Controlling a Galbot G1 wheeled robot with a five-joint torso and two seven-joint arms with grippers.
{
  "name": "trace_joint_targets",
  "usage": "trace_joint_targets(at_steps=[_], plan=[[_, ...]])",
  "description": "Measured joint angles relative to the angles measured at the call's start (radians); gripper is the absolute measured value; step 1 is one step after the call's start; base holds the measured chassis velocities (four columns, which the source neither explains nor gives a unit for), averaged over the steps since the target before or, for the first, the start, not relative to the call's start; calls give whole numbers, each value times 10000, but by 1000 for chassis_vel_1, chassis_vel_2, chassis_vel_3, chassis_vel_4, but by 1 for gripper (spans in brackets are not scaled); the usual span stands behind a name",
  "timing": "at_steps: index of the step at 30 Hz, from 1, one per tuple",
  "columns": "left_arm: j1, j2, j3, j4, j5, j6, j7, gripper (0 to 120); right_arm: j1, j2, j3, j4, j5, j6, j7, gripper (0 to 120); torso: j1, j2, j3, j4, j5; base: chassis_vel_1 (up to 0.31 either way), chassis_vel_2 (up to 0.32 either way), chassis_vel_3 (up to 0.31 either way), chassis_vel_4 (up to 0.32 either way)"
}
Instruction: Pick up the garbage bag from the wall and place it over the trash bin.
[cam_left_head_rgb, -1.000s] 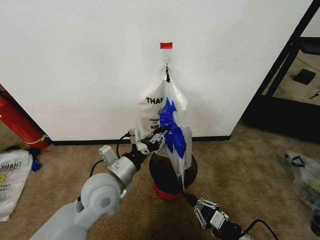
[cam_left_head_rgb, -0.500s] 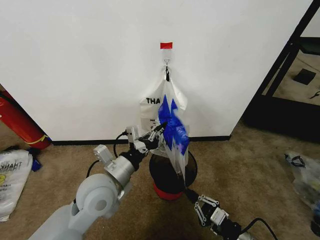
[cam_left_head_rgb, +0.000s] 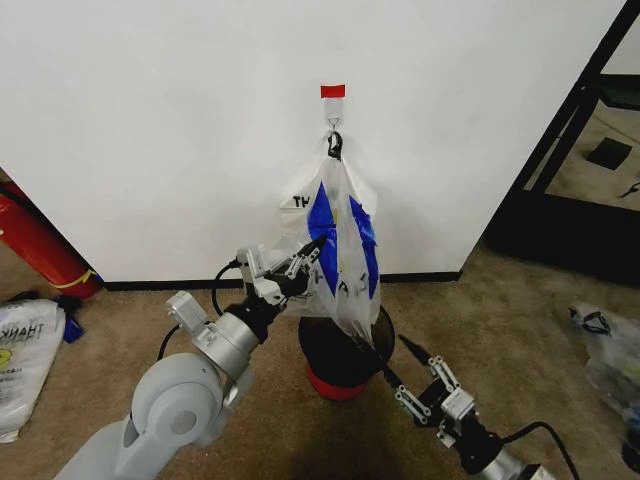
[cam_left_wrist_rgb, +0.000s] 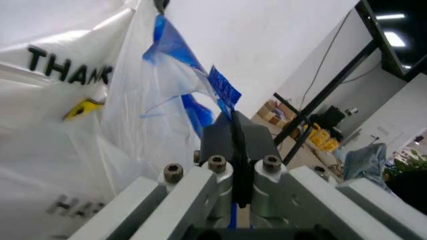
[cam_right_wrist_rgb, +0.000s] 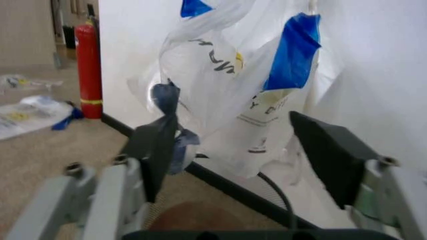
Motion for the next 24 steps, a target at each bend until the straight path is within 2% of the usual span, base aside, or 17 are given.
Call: trace_joint_targets(at_steps=[2, 5, 6, 8, 12, 14, 16, 20, 22, 24], plan=[[-54, -24, -6, 75, 4, -13, -13, 0, 29, -26, 188, 44, 119, -174, -15, 77, 0, 0, 0, 0, 0, 0, 0, 0, 0], [-118, -49, 5, 208, 13, -34, -24, 0, 28, -5, 281, 650, 1123, -880, 87, 91, 0, 0, 0, 0, 1, 0, 0, 0, 0], [-118, -49, 5, 208, 13, -34, -24, 0, 28, -5, 281, 650, 1123, -880, 87, 91, 0, 0, 0, 0, 1, 0, 0, 0, 0], [-155, -54, 18, 323, 18, -63, -39, 0, 29, -8, 421, 1148, 2030, -1165, -258, 98, 0, 0, 0, 0, 0, 0, 0, 0, 0], [-215, -41, 35, 448, 20, -84, -56, 0, 99, -122, 1046, 1411, 3260, -1220, -1757, 100, 0, 0, 0, 0, -1, 0, 0, 0, 0], [-227, -27, 41, 451, 16, -86, -58, 0, 175, -160, 1131, 1466, 3356, -1207, -1648, 100, 0, 0, 1, -1, 0, 0, 0, 0, 0], [-237, -20, 56, 447, 10, -86, -59, 0, 321, -174, 1036, 1551, 3418, -1317, -1005, 100, 0, 0, 0, 0, 0, 0, 0, 0, 0], [-234, 1, 98, 430, 8, -86, -69, 0, 503, -260, 915, 1659, 4257, -1922, -663, 100, 0, 0, 0, 0, 0, 0, 0, 0, 0], [-216, 22, 98, 422, 7, -86, -74, 0, 506, -338, 975, 1582, 4110, -2123, -782, 100, 0, 0, 0, -1, -1, 0, 0, 0, 0], [-190, 46, 80, 401, 7, -86, -76, 0, 483, -436, 1097, 1147, 2979, -2164, -903, 100, 1, 0, 1, 2, -1, 0, 0, 0, 0]])
